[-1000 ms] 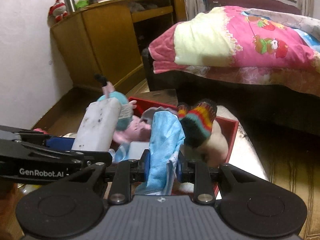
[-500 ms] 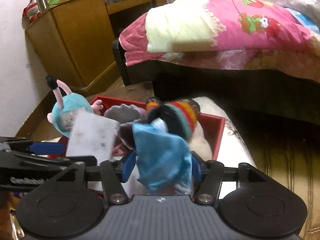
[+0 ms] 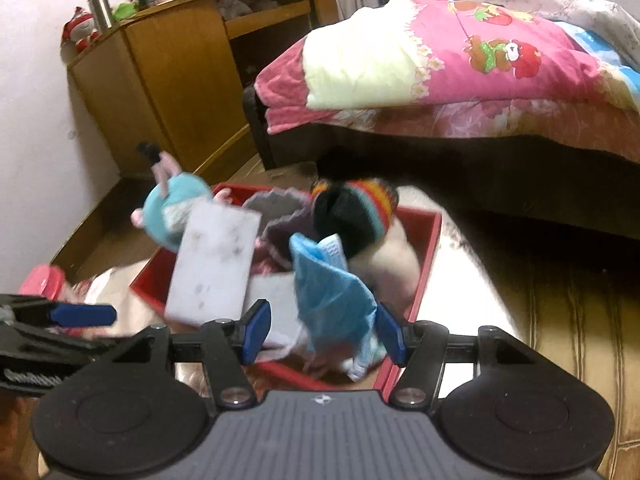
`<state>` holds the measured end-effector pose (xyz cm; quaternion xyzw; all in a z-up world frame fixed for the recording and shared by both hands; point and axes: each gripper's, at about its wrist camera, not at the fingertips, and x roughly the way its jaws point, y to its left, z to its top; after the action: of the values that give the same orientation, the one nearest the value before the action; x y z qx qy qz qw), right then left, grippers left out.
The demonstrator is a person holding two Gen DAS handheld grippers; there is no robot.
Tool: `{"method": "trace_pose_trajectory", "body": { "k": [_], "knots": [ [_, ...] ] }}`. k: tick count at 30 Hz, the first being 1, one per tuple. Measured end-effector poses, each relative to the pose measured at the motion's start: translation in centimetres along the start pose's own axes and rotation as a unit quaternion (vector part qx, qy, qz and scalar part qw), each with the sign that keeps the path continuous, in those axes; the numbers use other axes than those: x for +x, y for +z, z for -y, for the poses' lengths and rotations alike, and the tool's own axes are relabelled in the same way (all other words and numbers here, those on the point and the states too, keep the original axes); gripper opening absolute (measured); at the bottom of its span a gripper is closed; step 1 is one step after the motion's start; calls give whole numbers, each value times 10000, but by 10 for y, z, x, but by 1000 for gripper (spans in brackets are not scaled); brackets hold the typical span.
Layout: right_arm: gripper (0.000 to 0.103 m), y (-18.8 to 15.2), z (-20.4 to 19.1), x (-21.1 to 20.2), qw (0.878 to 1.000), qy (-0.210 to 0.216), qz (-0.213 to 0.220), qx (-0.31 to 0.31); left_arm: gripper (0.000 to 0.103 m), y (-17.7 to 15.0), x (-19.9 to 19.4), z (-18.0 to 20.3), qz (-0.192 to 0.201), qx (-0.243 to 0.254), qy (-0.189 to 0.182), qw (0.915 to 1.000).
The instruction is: Organize soft objects
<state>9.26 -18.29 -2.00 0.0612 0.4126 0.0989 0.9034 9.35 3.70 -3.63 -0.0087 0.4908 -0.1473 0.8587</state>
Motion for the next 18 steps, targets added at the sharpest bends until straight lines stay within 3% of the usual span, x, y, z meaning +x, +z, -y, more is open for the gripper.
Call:
{"method": "trace_pose_trajectory", "body": {
  "k": [7,14,18],
  "knots": [
    [30,-7,1,0,9995,-252,49,-157,80,-38,-7,-7,-210,-106,-80,9997],
    [30,-3,9,-1,9994,-352,29,-56,80,-40,-5,-2,-274,98,-215,9993],
    [30,-16,13,-1,9994,-270,-214,18,80,-43,0,2,-387,123,-220,9989]
  ]
}}
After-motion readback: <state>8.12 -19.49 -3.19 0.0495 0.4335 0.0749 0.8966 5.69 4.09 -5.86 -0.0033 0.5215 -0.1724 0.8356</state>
